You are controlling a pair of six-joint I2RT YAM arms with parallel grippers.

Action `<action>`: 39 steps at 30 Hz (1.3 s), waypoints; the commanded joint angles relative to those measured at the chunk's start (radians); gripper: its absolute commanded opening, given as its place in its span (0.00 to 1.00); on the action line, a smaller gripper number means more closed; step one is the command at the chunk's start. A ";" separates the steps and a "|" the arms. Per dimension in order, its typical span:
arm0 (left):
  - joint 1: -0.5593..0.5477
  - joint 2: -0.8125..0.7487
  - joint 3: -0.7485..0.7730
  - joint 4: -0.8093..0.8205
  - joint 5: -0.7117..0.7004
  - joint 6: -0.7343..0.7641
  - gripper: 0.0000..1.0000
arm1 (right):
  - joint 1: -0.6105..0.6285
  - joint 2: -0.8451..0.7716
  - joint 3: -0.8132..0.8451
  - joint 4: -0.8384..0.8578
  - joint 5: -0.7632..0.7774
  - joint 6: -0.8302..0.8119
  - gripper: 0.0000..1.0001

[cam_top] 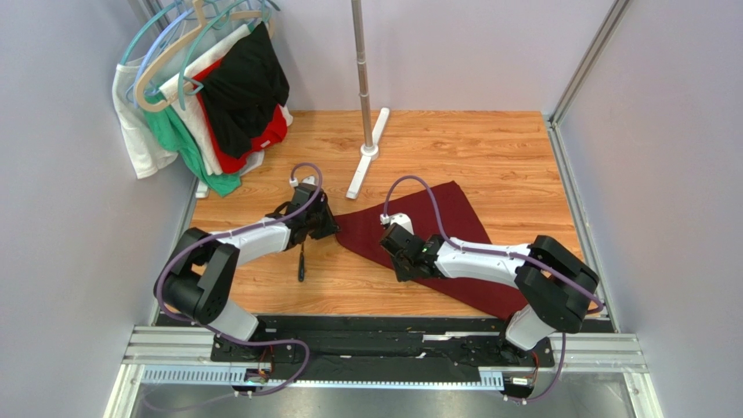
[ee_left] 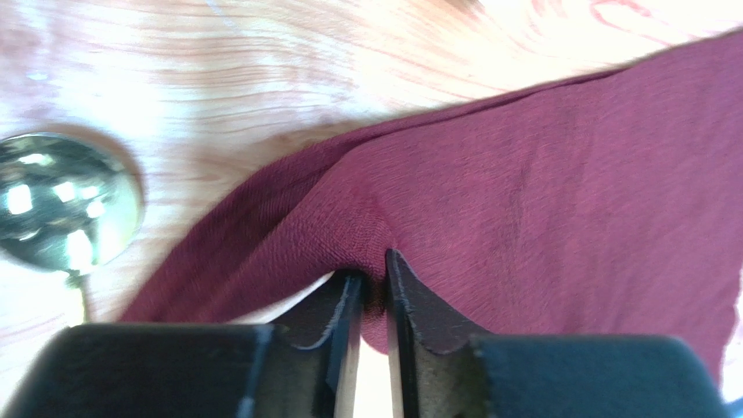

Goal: Fold the napkin, place the utensils inside, and roll it up
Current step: Move the fork to the center of the board.

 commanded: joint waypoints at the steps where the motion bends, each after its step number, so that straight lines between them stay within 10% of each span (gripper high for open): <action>1: 0.009 -0.053 0.016 -0.069 -0.049 0.053 0.28 | -0.003 -0.009 0.068 -0.076 0.003 -0.011 0.36; 9: 0.012 -0.096 0.016 -0.122 -0.029 0.067 0.38 | -0.192 -0.190 0.134 -0.205 -0.052 -0.073 0.70; 18: 0.014 -0.117 -0.010 -0.139 -0.014 0.041 0.46 | -0.496 -0.145 0.093 -0.159 -0.176 -0.113 0.72; 39: 0.026 -0.060 -0.094 -0.084 -0.069 -0.031 0.50 | -0.541 -0.023 0.077 -0.070 -0.212 -0.074 0.73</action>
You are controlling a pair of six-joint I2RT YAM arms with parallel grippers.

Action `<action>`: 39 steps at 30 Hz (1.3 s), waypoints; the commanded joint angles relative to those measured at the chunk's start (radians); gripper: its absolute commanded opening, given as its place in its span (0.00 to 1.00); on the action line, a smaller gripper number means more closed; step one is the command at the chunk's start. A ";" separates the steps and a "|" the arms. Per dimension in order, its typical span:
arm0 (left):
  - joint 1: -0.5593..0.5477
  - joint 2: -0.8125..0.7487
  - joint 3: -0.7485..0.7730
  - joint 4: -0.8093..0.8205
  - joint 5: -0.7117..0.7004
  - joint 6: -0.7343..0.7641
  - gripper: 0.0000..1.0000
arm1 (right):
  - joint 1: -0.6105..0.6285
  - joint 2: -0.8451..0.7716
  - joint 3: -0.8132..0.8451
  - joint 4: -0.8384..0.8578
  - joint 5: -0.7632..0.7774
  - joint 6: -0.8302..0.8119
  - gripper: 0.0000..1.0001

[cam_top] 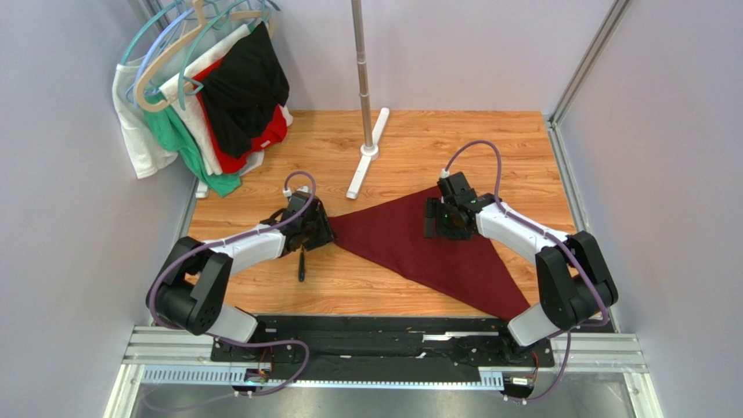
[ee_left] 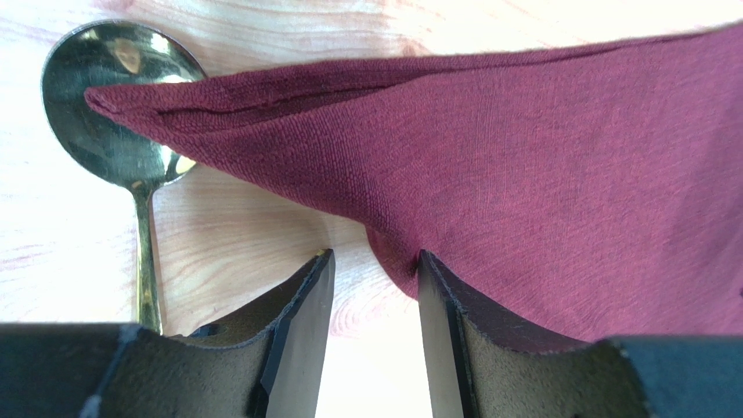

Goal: Fold the napkin, place the utensils inside, and roll it up
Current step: Move the fork to the center of the board.

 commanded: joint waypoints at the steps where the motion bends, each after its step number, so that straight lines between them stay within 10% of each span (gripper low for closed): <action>1: 0.016 0.014 -0.033 0.031 -0.035 -0.010 0.50 | -0.016 0.030 -0.015 0.046 -0.004 0.014 0.73; 12: 0.039 0.089 -0.016 0.087 -0.028 0.000 0.33 | -0.053 0.132 -0.001 0.069 -0.046 0.045 0.72; 39: 0.100 0.145 0.059 0.080 0.020 0.015 0.34 | -0.059 0.238 0.149 0.042 -0.056 -0.038 0.71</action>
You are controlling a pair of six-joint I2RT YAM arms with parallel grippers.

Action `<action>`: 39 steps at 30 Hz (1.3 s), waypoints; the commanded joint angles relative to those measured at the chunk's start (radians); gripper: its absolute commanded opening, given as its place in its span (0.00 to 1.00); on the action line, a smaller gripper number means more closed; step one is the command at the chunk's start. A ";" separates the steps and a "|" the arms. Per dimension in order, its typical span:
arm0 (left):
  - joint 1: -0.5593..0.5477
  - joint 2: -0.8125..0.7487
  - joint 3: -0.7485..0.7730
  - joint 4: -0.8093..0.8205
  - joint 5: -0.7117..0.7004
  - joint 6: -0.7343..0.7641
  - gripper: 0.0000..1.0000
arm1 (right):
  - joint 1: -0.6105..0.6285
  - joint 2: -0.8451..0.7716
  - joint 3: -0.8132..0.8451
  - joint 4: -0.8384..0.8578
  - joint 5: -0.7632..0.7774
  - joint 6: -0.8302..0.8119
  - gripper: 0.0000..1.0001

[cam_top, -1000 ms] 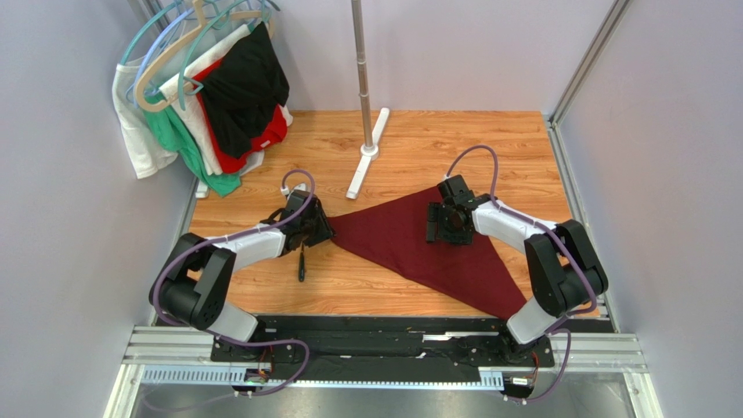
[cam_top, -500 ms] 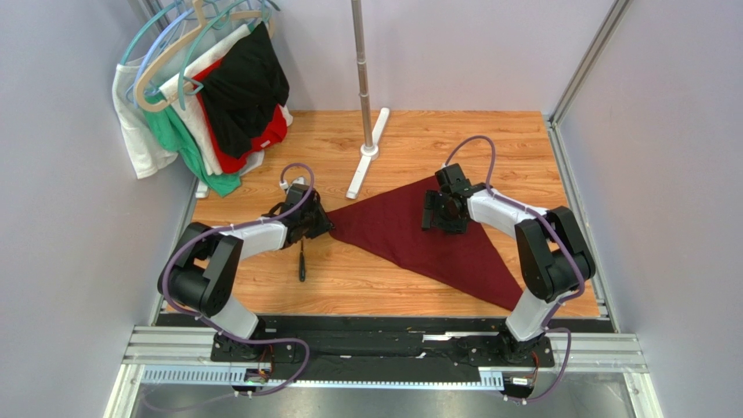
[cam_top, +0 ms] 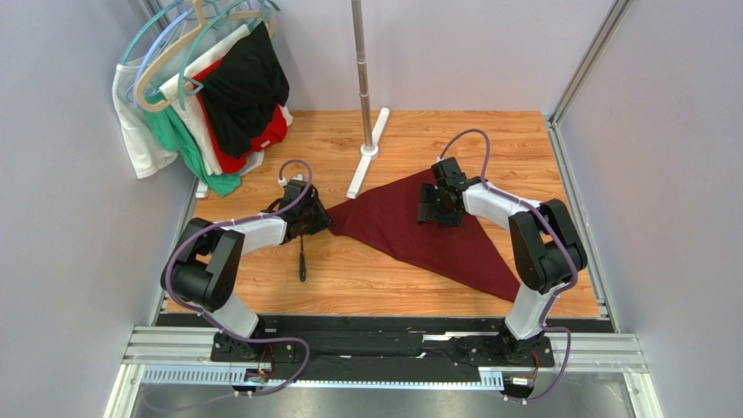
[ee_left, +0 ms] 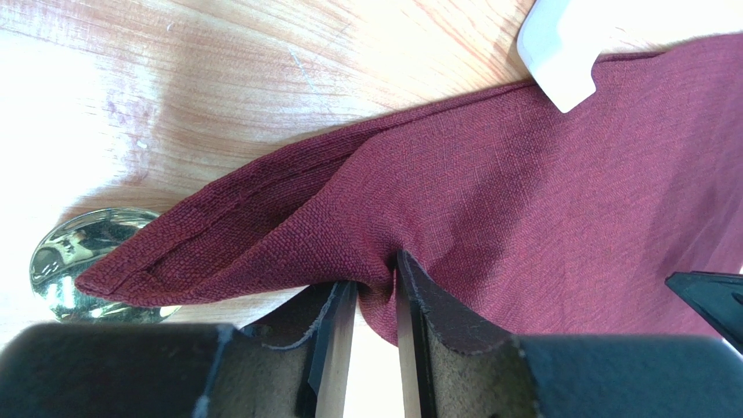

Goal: Fold the napkin, place the utensils inside, and roll it up
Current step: Move the fork to the center of the board, then pick up the spoon from the center of the board.

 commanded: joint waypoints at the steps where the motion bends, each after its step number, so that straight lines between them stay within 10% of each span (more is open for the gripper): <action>1: 0.004 -0.007 -0.009 -0.078 -0.022 0.030 0.34 | -0.004 -0.072 -0.047 -0.028 -0.019 -0.057 0.71; 22: 0.004 -0.337 0.075 -0.301 0.089 0.211 0.73 | 0.145 -0.605 -0.238 -0.101 -0.088 0.000 0.71; 30: 0.208 -0.542 0.010 -0.452 0.088 0.185 0.81 | 0.484 -0.405 -0.086 0.039 0.087 0.176 0.69; 39: 0.396 -0.601 0.292 -0.664 0.125 0.338 0.89 | 0.775 0.034 0.276 0.032 0.275 0.308 0.63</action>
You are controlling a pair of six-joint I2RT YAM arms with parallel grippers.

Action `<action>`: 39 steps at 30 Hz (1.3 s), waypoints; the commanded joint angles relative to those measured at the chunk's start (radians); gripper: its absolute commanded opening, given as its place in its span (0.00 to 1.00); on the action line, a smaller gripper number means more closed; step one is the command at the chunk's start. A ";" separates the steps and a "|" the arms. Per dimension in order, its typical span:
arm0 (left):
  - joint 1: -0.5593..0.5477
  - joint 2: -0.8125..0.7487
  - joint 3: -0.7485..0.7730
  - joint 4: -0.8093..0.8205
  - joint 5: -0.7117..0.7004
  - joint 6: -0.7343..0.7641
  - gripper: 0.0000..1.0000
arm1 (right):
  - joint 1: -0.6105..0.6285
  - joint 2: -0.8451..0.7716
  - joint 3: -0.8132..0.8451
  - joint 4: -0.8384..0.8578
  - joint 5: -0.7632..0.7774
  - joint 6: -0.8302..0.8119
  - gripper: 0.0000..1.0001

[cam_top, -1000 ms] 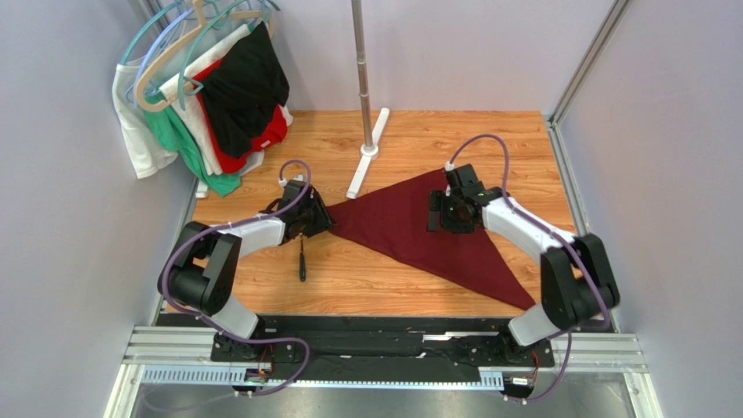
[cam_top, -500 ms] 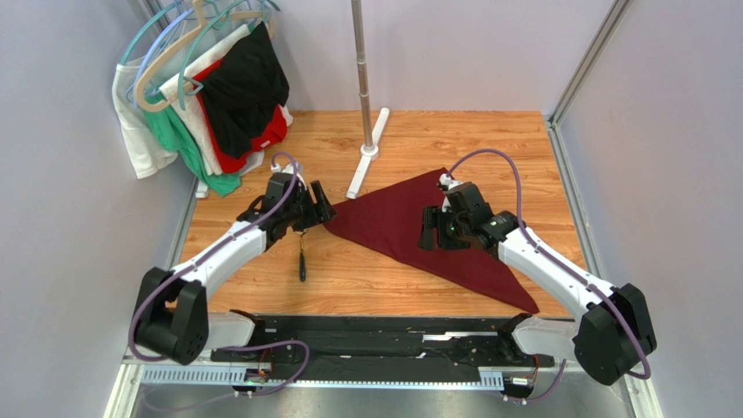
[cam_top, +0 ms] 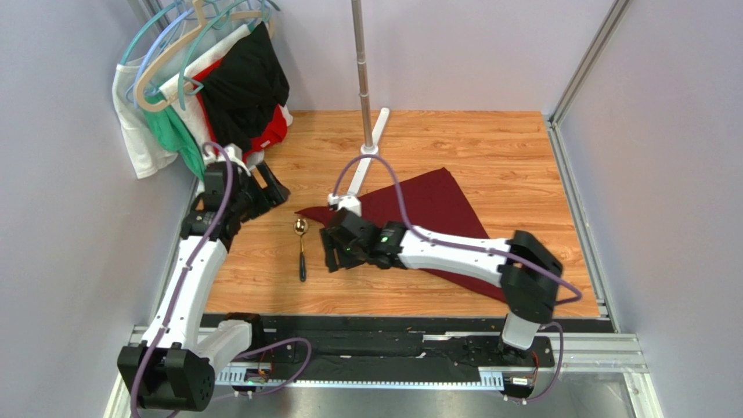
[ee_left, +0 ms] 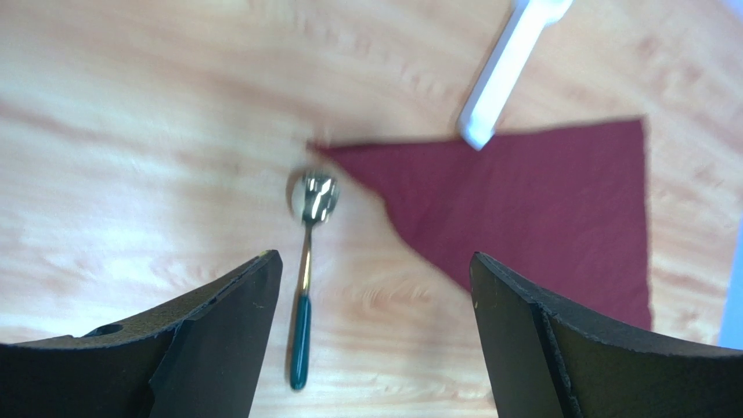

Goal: Fold the napkin, place the utensils inside, and roll it up
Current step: Pick up the spoon from the center of the board.

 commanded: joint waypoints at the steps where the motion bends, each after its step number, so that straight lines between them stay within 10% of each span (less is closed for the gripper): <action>1: 0.127 0.001 0.138 -0.082 0.081 0.113 0.89 | 0.081 0.168 0.191 0.008 0.121 0.095 0.63; 21: 0.296 -0.040 0.071 -0.019 0.209 0.200 0.89 | 0.135 0.675 0.753 -0.217 0.293 0.114 0.55; 39: 0.323 -0.062 0.057 -0.011 0.233 0.197 0.89 | 0.126 0.587 0.523 -0.256 0.286 0.078 0.19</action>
